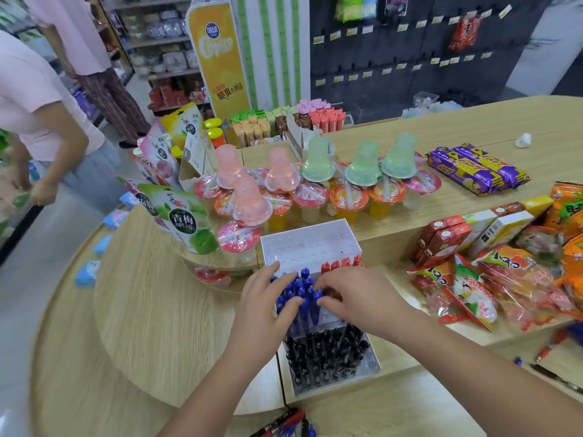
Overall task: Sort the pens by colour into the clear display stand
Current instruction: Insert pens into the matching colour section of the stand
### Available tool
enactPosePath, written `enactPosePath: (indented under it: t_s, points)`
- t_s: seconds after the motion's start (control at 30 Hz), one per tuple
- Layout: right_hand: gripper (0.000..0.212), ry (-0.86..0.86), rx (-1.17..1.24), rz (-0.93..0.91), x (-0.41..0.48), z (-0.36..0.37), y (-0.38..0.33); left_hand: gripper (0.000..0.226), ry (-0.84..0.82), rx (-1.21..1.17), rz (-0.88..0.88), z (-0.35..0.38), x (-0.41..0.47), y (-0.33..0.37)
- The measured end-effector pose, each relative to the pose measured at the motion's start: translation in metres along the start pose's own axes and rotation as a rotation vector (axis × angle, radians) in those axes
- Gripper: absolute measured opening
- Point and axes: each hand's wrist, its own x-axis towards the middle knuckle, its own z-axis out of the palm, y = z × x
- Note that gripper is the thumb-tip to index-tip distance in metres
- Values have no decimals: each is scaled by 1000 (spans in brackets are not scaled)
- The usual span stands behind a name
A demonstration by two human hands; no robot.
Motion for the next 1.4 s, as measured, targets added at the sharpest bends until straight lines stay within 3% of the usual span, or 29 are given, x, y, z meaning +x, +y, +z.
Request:
enactPosePath:
  t_s: [0.47,0.6,0.77,0.87,1.03,1.13,1.2,1.3,1.4]
  points:
    - [20,76,-241,68,-4,15,-23,60,-63,-40,-18,0,-14,-3]
    - [18,282,-236,46,-22,27,-17,65,-28,-157,-82,-2,-28,-3]
    - [14,594,2,67,-83,47,-9,55,94,-262,-283,8,-71,-32]
    - [22,495,130,208,-127,90,-7,45,195,-235,-339,29,-110,-60]
    - [14,141,319,440,-176,194,-14,26,134,-155,-398,85,-187,-96]
    - [6,-63,372,527,-183,257,-19,28,39,-137,-479,119,-218,-118]
    - [12,-172,380,555,-182,292,-23,22,-36,-101,-545,143,-235,-136]
    - [21,-252,368,648,-175,338,-27,14,-201,5,-650,174,-250,-157]
    - [26,-298,333,734,-166,371,-29,19,-345,129,-699,199,-257,-163]
